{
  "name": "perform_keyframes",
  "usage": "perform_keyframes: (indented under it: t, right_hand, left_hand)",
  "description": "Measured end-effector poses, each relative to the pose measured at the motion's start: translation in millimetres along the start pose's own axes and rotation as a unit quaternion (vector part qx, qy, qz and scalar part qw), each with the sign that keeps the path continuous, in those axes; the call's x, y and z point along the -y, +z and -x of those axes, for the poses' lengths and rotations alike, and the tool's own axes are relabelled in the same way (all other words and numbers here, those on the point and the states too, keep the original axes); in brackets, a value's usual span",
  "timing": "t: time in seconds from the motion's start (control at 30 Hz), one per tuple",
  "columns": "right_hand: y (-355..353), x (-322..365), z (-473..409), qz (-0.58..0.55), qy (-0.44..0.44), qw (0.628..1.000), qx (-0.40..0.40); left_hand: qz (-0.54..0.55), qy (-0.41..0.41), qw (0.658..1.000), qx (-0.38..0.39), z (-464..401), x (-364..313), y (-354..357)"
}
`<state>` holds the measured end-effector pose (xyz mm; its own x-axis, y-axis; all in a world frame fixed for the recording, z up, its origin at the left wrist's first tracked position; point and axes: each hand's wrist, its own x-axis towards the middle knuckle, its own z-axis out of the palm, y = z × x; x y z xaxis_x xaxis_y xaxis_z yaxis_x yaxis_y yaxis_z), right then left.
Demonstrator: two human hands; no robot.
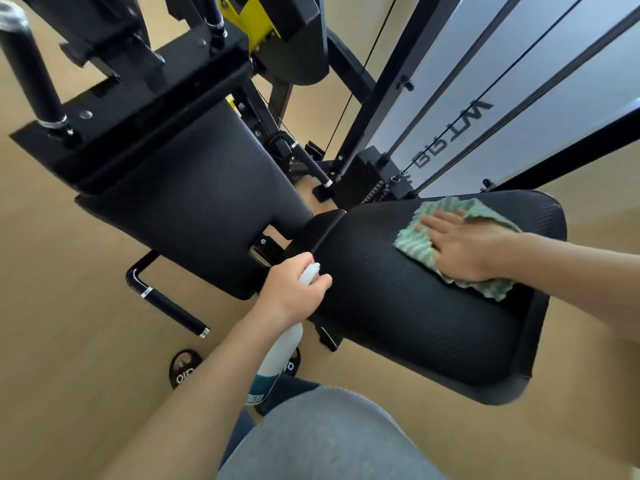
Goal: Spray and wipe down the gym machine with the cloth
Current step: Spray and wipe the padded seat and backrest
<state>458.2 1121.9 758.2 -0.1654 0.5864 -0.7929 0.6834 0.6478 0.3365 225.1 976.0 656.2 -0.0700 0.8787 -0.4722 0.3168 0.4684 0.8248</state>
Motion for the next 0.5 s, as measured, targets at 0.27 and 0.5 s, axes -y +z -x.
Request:
perform_keyframes:
  t: [0.27,0.5]
  right_hand:
    - [12,-5,6,-0.015,0.013,0.999,-0.025]
    - [7,25,-40,-0.03,-0.086,0.996,0.011]
  left_hand:
    - [-0.039,-0.027,0.999,-0.018,-32,-19,24]
    - [0.022,-0.066,0.997,-0.018,-42,-14,29]
